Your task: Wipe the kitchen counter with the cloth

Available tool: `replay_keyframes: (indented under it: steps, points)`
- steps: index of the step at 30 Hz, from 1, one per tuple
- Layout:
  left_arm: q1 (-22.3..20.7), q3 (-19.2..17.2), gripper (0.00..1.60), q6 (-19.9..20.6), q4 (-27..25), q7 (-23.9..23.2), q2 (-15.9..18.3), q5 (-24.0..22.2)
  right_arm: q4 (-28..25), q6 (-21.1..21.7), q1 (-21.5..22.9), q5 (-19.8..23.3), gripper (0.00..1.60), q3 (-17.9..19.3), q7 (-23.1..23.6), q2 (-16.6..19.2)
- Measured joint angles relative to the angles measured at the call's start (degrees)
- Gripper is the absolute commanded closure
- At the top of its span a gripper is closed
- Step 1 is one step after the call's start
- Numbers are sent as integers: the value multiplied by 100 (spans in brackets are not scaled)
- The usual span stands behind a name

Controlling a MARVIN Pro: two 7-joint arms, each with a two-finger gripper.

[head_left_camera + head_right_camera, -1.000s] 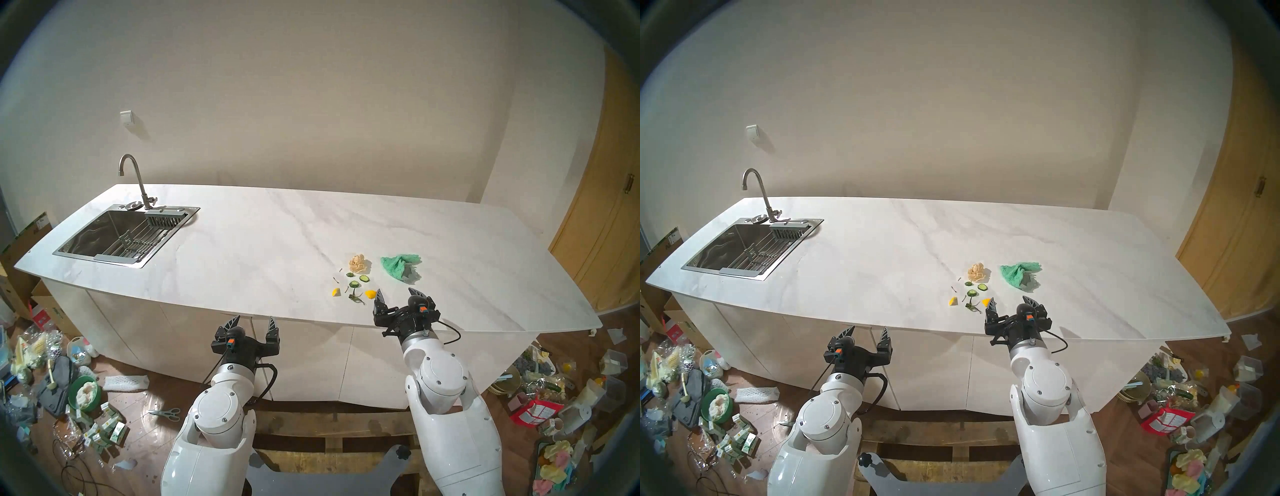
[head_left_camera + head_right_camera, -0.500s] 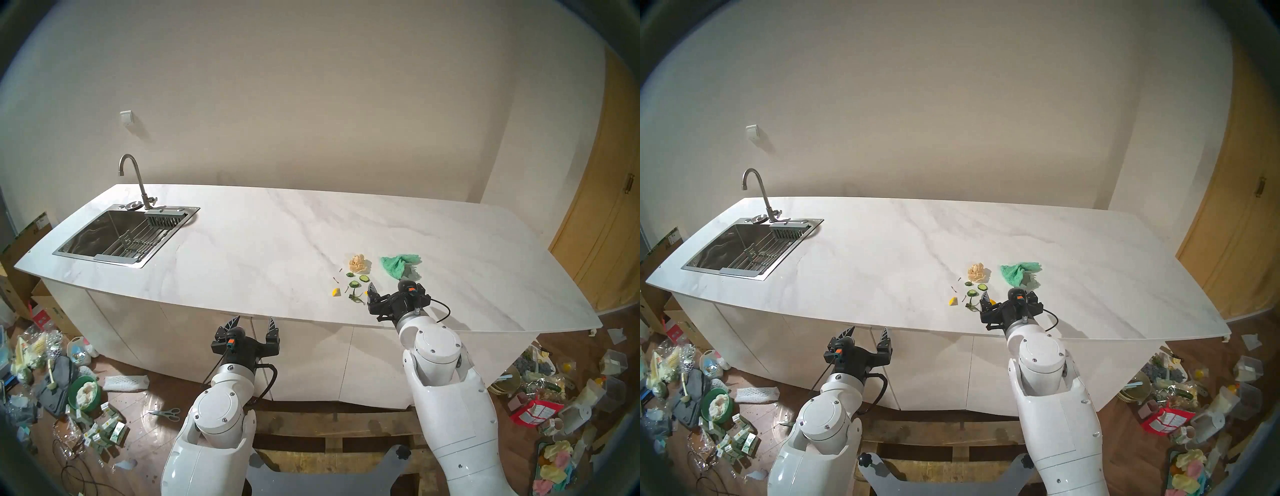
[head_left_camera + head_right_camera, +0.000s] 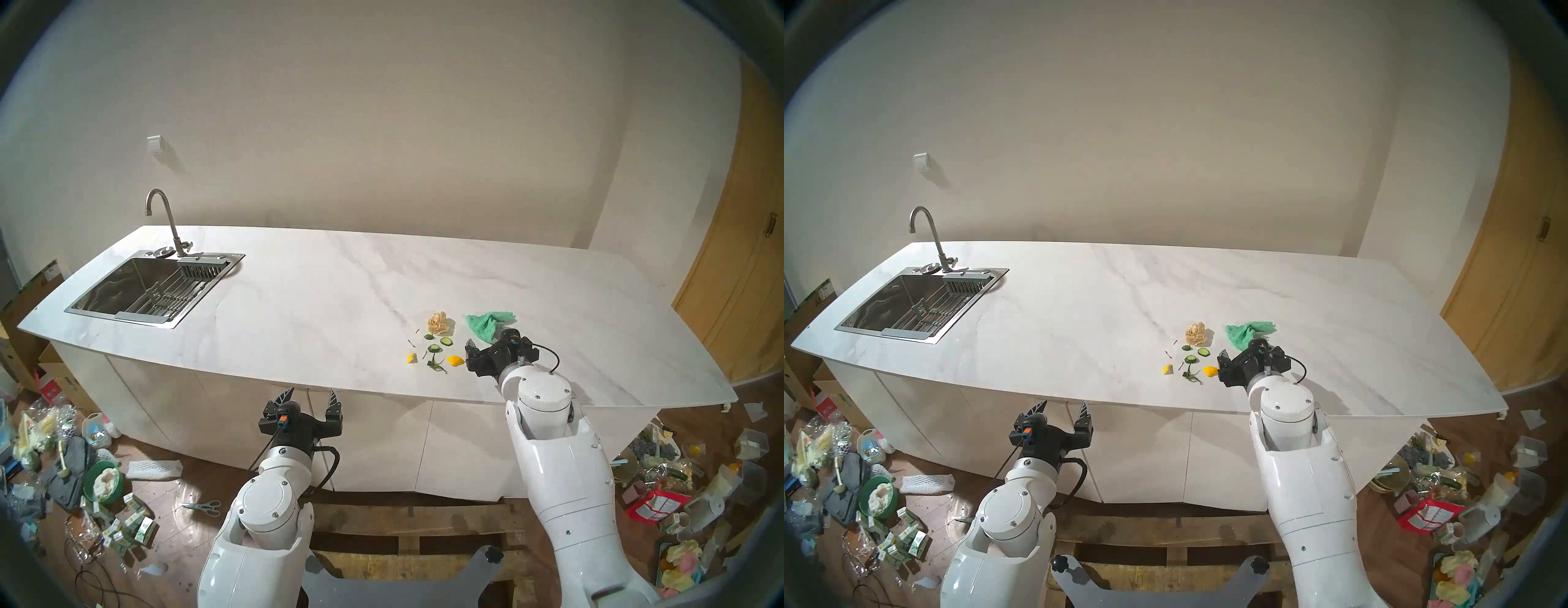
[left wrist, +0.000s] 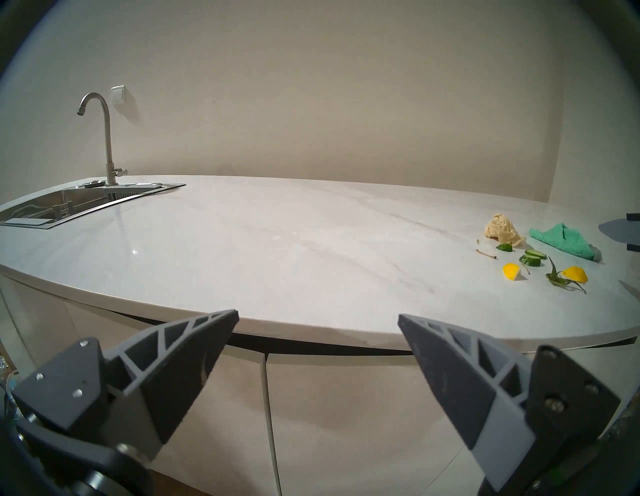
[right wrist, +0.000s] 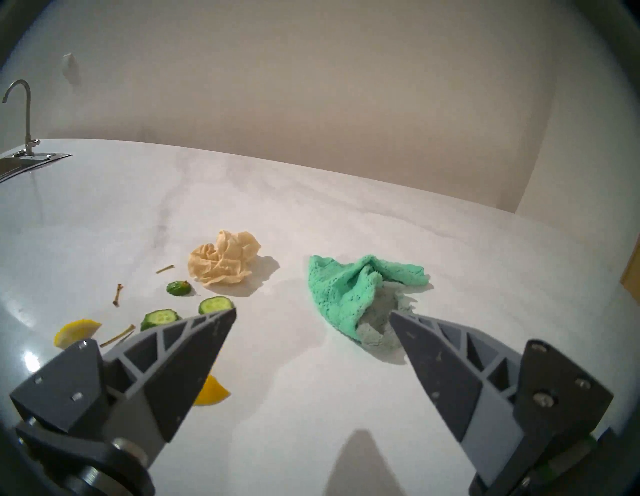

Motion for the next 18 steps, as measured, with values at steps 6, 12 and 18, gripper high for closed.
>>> replay_keyframes:
  steps: [6,12,18]
  points:
    - [-4,0,0,0,15,5,0,0,349,145,323,28,0,56,115,46]
    - [-8,0,0,0,27,11,0,0,694,265,627,37,0,92,192,105]
    - [-12,1,0,0,36,17,0,0,1111,422,947,20,0,68,288,176]
